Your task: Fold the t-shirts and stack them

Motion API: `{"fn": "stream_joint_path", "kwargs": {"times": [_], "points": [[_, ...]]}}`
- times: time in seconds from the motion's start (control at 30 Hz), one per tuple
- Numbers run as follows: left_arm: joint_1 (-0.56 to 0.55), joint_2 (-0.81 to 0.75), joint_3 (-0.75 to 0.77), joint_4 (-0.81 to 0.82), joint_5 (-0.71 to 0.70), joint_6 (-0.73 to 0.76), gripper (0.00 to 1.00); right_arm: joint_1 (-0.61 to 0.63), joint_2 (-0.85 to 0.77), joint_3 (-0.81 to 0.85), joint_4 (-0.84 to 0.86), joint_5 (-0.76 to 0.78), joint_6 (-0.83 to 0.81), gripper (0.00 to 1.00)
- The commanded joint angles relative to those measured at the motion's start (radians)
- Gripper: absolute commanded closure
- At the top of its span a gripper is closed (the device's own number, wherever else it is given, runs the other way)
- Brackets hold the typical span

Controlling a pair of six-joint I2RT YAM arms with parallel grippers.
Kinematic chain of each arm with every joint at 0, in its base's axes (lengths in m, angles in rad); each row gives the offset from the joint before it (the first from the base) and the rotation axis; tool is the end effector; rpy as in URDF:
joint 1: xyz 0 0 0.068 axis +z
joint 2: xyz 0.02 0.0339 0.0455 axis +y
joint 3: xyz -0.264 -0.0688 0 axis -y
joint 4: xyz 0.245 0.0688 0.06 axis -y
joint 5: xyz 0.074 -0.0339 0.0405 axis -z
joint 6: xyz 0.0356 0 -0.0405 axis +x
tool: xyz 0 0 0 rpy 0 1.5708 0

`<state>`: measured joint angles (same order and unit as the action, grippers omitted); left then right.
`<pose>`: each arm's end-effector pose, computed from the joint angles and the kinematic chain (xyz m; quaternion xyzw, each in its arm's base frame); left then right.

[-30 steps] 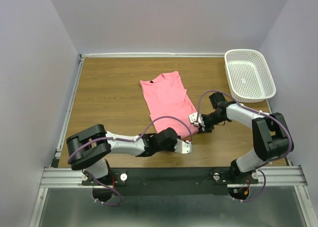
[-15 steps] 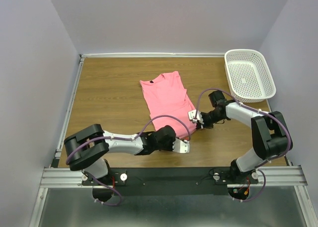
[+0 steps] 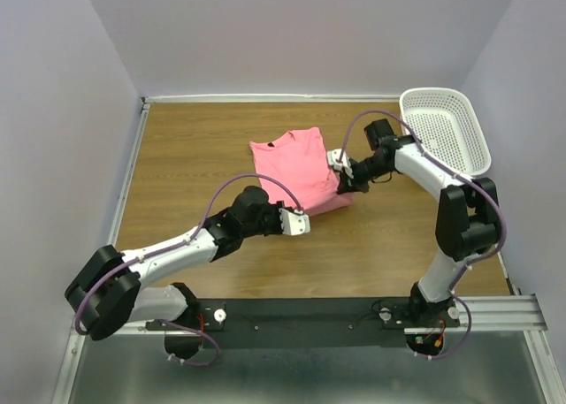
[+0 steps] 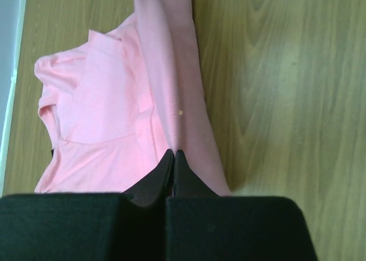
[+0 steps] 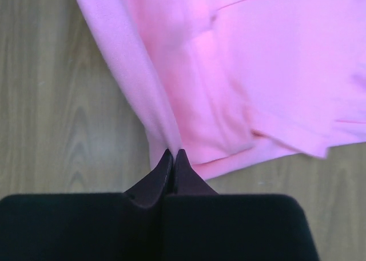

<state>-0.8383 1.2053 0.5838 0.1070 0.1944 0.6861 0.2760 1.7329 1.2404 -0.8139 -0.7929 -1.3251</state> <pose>0.1651 -0.1939 0.2126 0.6290 0.5880 -0.1217 0.4937 0.3132 0.1151 0.2155 -0.6917 0.6002 0.2704 0.2969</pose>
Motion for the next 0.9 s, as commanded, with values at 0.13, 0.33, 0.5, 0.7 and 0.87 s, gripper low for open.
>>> {"fn": "stream_joint_path", "kwargs": {"times": [0.13, 0.33, 0.5, 0.7, 0.87], "points": [[0.256, 0.121, 0.171, 0.123, 0.149, 0.082, 1.00, 0.002, 0.290, 0.523, -0.010, -0.026, 0.300, 0.99], [0.367, 0.273, 0.278, 0.233, 0.142, 0.090, 1.00, 0.002, 0.525, 0.852, -0.010, -0.012, 0.479, 0.99], [0.439, 0.430, 0.358, 0.269, 0.134, 0.078, 1.00, 0.008, 0.678, 1.092, 0.012, 0.017, 0.582, 0.99], [0.470, 0.546, 0.421, 0.309, 0.071, 0.040, 1.00, 0.015, 0.755, 1.124, 0.162, 0.087, 0.719, 0.99], [0.482, 0.597, 0.471, 0.304, 0.028, 0.029, 1.00, 0.025, 0.775, 1.127, 0.249, 0.123, 0.782, 0.99]]}}
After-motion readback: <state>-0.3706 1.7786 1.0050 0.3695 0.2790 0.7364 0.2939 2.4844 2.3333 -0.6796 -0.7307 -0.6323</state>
